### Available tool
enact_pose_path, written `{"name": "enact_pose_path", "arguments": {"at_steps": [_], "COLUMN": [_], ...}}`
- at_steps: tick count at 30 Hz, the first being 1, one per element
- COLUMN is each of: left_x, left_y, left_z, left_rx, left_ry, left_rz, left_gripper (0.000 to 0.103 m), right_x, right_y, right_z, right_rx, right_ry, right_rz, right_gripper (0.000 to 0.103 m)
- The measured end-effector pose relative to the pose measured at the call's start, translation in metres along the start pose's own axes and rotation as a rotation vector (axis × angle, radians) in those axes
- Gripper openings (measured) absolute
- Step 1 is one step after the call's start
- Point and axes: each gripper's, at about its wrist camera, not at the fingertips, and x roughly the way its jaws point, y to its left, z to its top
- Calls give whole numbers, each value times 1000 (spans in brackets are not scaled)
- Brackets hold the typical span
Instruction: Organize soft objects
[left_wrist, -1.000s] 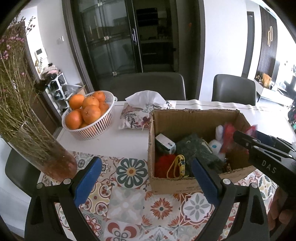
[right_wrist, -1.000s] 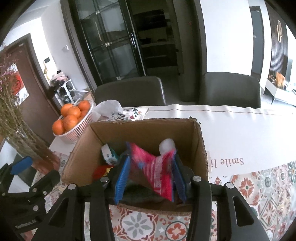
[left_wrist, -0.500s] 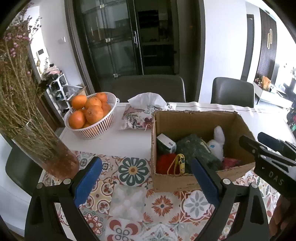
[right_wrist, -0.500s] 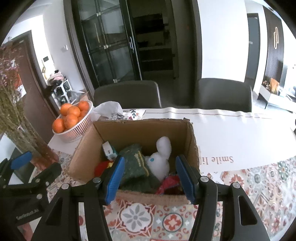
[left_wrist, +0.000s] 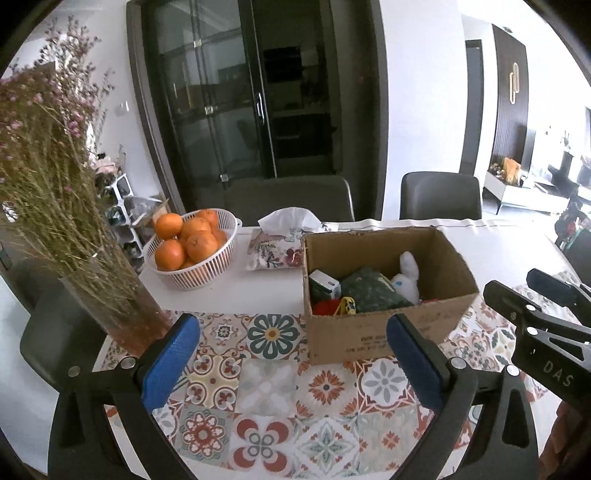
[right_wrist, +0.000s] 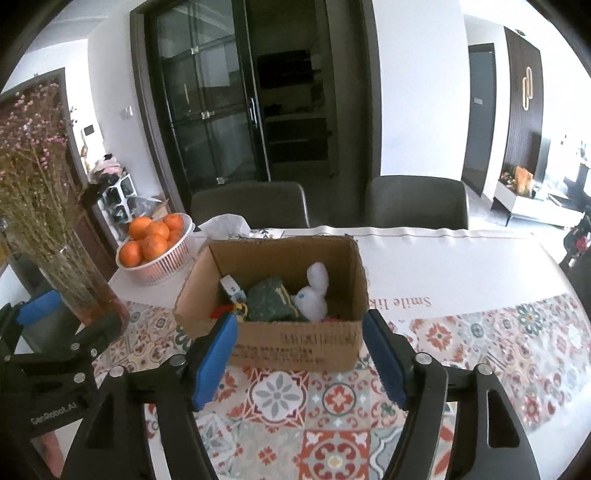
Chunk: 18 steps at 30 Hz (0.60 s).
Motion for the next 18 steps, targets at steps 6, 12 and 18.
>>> {"name": "enact_pose_path", "arguments": {"at_steps": [6,12,18], "left_x": [-30,-58,-83], "left_y": [5,13,16], "left_z": [-12,-30,-48], "left_rx": [11,21,42], "left_ry": [-32,-30,-47], "left_rz": [-22,-65,-60], "left_gripper": [103,103,103], "right_x": [-35,-65,-92], "right_y": [6,16,20], "right_z": [-19,-39,-59], "right_rx": [4,-8,-14], "right_ry": [-13,-15,-18], "right_rz": [-25,-31,-60], "right_gripper": [78,80,80]}}
